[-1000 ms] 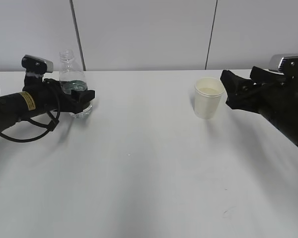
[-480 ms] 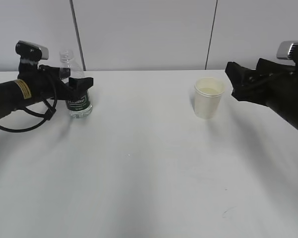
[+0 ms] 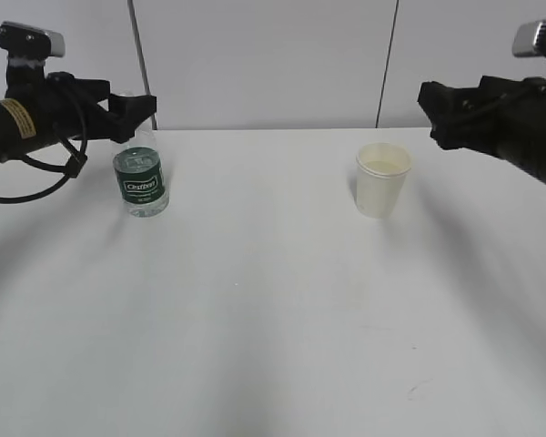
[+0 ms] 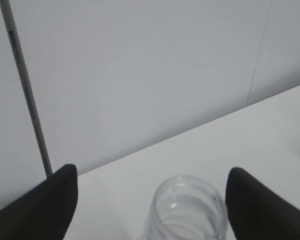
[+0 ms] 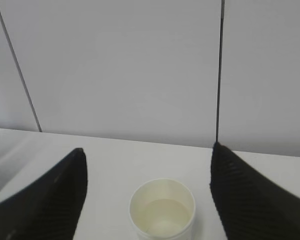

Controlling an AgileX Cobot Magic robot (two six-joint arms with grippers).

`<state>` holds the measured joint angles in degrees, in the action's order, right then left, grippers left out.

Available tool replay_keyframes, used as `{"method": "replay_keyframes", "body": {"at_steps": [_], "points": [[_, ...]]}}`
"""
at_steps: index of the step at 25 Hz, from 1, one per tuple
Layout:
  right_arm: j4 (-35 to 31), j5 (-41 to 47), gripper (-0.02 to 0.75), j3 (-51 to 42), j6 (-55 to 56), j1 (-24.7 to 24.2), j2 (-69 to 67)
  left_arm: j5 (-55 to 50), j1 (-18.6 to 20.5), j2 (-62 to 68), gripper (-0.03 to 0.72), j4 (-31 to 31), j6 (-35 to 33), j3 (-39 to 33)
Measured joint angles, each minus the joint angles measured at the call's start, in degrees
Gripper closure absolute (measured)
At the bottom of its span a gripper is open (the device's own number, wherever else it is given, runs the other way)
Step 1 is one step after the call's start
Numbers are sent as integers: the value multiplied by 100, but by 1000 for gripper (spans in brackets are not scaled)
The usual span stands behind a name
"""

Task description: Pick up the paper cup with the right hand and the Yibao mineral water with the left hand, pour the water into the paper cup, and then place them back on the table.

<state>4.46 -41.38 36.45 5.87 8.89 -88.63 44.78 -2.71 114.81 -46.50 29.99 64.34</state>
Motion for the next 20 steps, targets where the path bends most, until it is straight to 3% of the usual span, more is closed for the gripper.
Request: {"method": "replay_keyframes", "body": {"at_steps": [11,20], "points": [[37,2304,143,1387,45,0,356,-1125,0,-1090,137,0,783,-7],[37,3837,143,2476,81,0,356,-3124,0,-2111,167,19,1223,-7]]}}
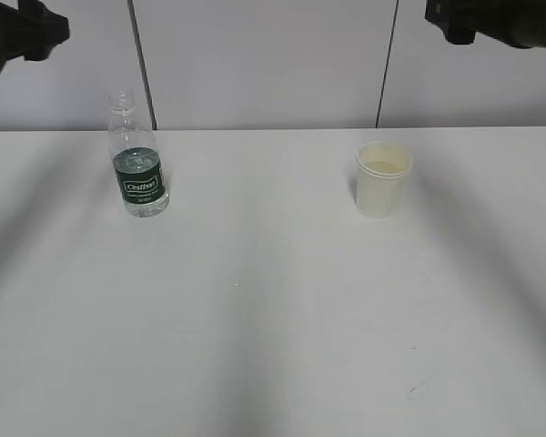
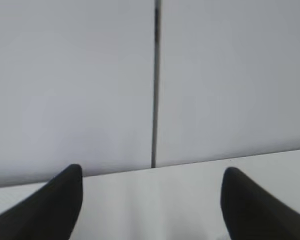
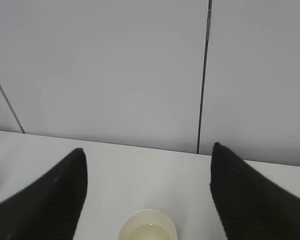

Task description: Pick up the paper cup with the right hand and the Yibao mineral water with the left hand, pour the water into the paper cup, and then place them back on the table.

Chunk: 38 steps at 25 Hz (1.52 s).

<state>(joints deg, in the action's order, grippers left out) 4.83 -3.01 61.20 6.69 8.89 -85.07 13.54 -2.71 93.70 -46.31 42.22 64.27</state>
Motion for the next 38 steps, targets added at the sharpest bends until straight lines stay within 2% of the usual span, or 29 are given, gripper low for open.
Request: {"method": "replay_keyframes", "body": {"at_steps": [6,12,15,20,21,22,25,32,38], "points": [[0,917,143,348,0,0,0,-1789,-182,-539,167,108,310,0],[-290,1803,143,574,2,0,0,-3333,-736,-953,179,244,323,0],[-430,2509,143,733,15,0,0,-3938,-991,-1093,191,538,235,0],[-552,3722,143,1048,15,0,0,-4949,-1084,-1202,203,1960,-709,7],[-552,3722,143,1048,15,0,0,-5219,-1084,-1206,204,2244,-907,30],[-561,4214,143,1200,15,0,0,-5505,-1084,-1206,205,2460,-1133,70],[-565,4907,143,1374,15,0,0,-6305,-1084,-1206,206,3014,-1659,297],[-565,6262,143,1459,15,0,0,-8067,-1084,-930,208,3432,-2343,924],[-574,7077,143,1472,15,0,0,-8373,-1084,-712,209,3700,-2747,966]]}}
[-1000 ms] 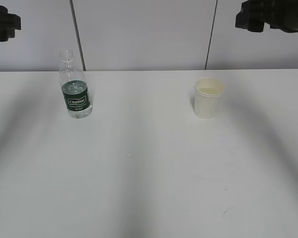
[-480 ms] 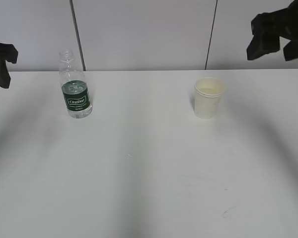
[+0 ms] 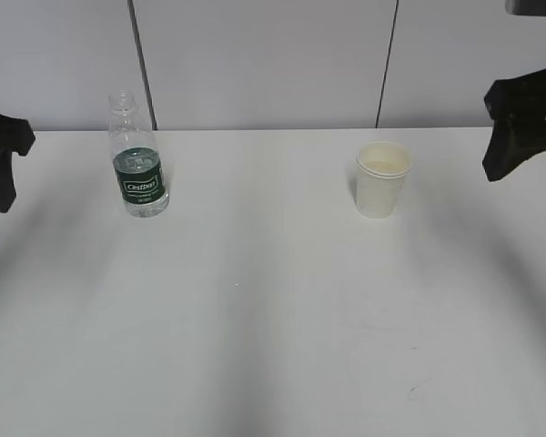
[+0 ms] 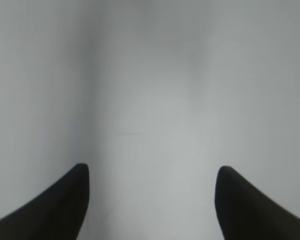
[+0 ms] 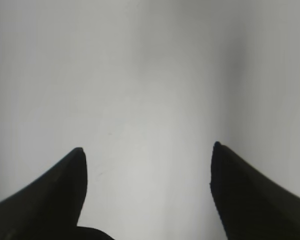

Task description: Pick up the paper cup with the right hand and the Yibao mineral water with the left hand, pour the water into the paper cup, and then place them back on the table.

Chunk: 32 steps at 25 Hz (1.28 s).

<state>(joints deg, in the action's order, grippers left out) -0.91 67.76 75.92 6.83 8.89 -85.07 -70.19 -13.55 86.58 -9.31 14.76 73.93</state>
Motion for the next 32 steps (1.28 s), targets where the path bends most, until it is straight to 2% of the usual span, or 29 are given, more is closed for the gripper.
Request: {"method": "replay_keyframes", "body": {"at_steps": [13,17,23,32], "points": [[-160,253,143,0,-71,0,13,-7,0,-87,237,313,-279,0],[-271,253,143,-186,-107,0,250,-4,0,-526,237,549,-321,-311],[-403,258,143,-1237,-129,0,1443,-54,0,-1614,239,546,-337,-1089],[-405,343,143,-2331,-132,0,3664,-128,0,-3552,239,546,-353,-1533]]}}
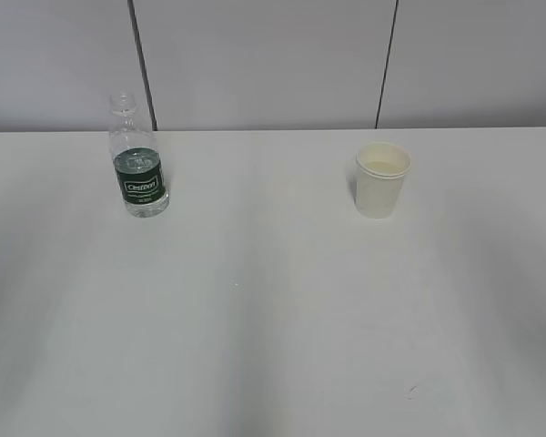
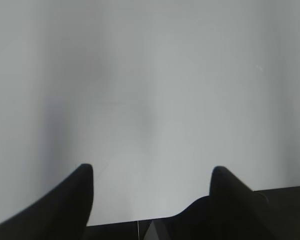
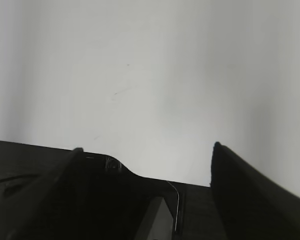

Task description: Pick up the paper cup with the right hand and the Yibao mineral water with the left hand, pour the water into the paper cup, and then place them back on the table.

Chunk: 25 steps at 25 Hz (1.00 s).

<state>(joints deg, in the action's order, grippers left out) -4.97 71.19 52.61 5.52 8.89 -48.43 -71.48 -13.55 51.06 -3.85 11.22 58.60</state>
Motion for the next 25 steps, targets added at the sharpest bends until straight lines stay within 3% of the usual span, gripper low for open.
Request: {"method": "replay_keyframes", "body": {"at_steps": [13,25], "points": [[0,104,144,-1075,0,0,2330,-141,0,-2787,239,0,-31,-917],[0,132,145,-1921,-391,0,3948,-182,0,-4441,239,0,-111,-1665]]}}
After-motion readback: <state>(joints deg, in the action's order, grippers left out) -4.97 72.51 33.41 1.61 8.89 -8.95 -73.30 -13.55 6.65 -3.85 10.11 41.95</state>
